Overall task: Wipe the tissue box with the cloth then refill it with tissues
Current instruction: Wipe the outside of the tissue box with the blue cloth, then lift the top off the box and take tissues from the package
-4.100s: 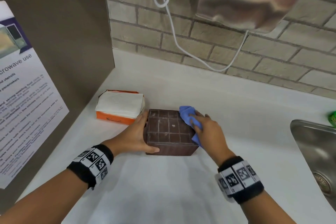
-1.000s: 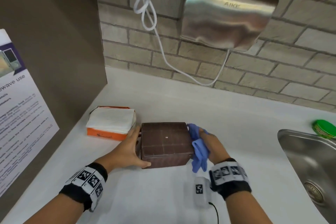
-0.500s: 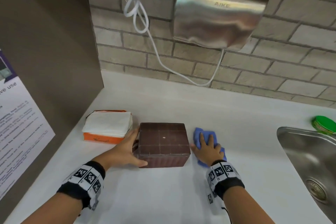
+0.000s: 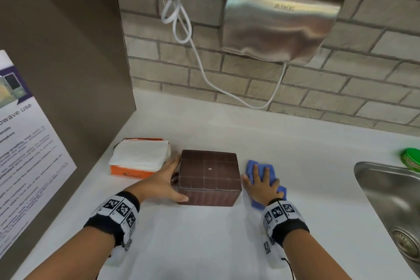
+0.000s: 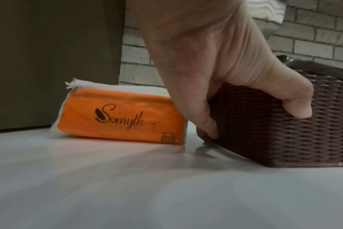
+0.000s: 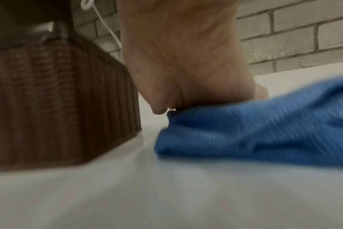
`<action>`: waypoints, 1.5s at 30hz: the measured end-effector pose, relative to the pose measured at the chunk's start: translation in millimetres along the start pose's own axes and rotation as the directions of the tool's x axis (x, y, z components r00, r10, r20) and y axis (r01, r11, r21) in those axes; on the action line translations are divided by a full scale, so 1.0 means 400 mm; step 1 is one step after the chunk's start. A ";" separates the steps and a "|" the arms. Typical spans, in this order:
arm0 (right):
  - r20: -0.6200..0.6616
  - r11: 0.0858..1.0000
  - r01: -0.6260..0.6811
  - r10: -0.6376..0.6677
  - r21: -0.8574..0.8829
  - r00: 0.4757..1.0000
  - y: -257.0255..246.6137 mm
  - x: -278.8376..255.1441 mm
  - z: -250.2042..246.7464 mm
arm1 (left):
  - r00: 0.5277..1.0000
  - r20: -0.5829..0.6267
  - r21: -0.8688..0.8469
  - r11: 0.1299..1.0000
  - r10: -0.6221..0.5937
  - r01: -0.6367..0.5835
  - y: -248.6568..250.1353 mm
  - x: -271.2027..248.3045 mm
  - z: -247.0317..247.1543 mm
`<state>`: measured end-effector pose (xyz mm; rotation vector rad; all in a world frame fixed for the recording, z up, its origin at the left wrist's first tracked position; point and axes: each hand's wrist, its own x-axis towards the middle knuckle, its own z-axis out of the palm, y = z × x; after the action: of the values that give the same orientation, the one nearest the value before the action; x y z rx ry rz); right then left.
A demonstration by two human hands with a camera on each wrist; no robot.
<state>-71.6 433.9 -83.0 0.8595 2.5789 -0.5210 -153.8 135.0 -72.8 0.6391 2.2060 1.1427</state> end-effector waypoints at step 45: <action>0.206 0.684 0.608 -0.715 0.403 0.668 -0.008 -0.287 -0.073 | 0.999 -0.012 -0.112 0.993 0.035 -0.036 0.031 -0.010 -0.008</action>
<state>5.1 388.4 -5.1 -0.1830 2.4282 -1.1866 -151.0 137.3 -59.7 0.6287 2.1292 1.2810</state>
